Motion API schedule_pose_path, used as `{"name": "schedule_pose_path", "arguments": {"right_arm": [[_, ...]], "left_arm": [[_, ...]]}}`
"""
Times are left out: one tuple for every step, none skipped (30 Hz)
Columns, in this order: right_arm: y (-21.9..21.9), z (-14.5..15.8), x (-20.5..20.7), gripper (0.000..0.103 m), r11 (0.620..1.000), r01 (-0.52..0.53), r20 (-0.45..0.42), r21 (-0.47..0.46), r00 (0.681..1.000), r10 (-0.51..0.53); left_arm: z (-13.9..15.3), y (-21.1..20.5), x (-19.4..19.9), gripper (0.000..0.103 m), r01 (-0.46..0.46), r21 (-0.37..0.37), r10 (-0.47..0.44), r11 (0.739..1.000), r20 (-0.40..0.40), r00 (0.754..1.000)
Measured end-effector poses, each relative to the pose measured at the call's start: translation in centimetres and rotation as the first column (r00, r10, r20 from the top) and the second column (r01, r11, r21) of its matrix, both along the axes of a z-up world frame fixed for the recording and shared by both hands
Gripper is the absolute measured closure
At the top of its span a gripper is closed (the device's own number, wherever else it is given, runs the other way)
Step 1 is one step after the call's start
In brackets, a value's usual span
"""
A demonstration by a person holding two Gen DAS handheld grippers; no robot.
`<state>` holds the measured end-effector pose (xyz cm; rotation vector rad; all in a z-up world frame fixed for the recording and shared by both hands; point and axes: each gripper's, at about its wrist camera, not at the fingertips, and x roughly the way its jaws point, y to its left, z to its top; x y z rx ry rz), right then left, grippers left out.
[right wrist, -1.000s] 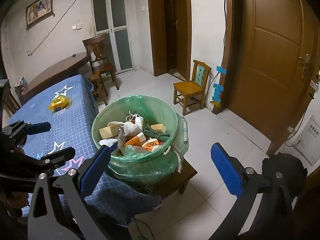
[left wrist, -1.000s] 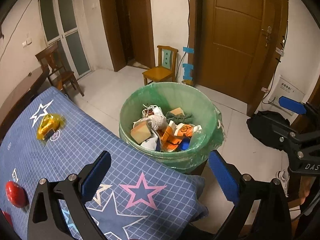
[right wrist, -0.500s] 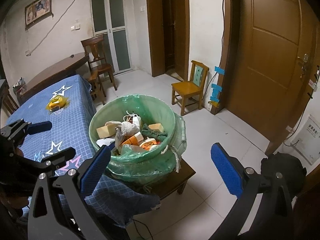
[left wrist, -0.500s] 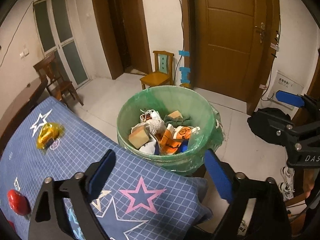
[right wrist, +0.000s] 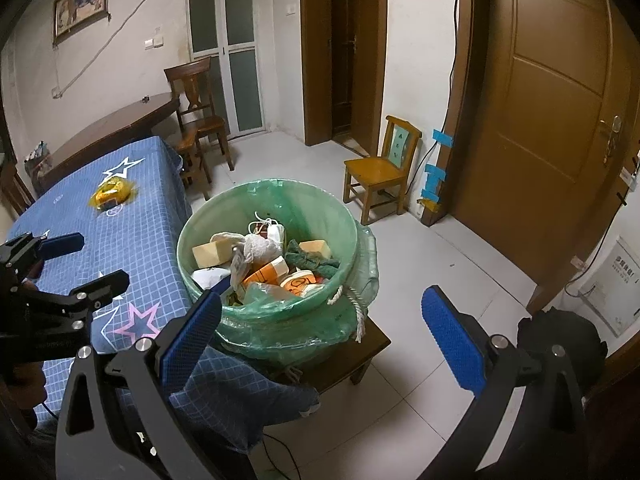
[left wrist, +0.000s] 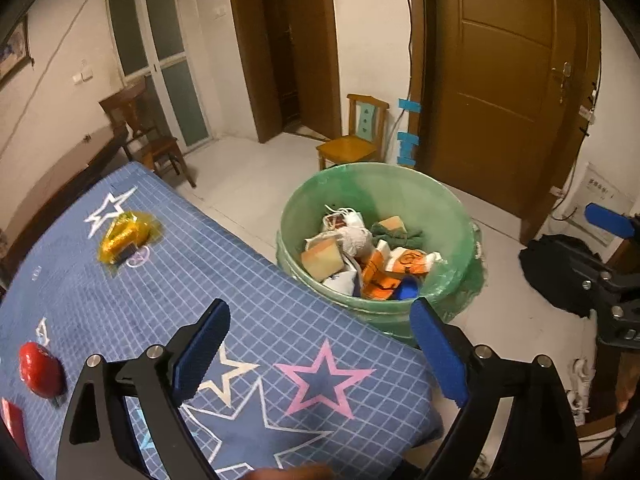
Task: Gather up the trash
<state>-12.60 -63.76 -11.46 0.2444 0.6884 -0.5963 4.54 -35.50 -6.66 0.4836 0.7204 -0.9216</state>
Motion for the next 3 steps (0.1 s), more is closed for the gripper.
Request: {"name": "schedule_pose_path", "arguments": {"right_arm": [[-0.03, -0.02, 0.01, 0.006, 1.0, 0.001, 0.0, 0.0, 1.0, -0.001], [-0.11, -0.02, 0.02, 0.006, 1.0, 0.004, 0.0, 0.001, 1.0, -0.004], [-0.19, 0.01, 0.07, 0.006, 1.0, 0.005, 0.001, 0.003, 1.0, -0.005]], "left_arm": [[0.06, 0.04, 0.04, 0.01, 0.0, -0.002, 0.0, 1.0, -0.006, 1.0], [0.11, 0.06, 0.01, 0.008, -0.001, -0.002, 0.001, 1.0, -0.002, 1.0], [0.07, 0.05, -0.03, 0.007, -0.002, -0.001, 0.002, 1.0, 0.001, 1.0]]}}
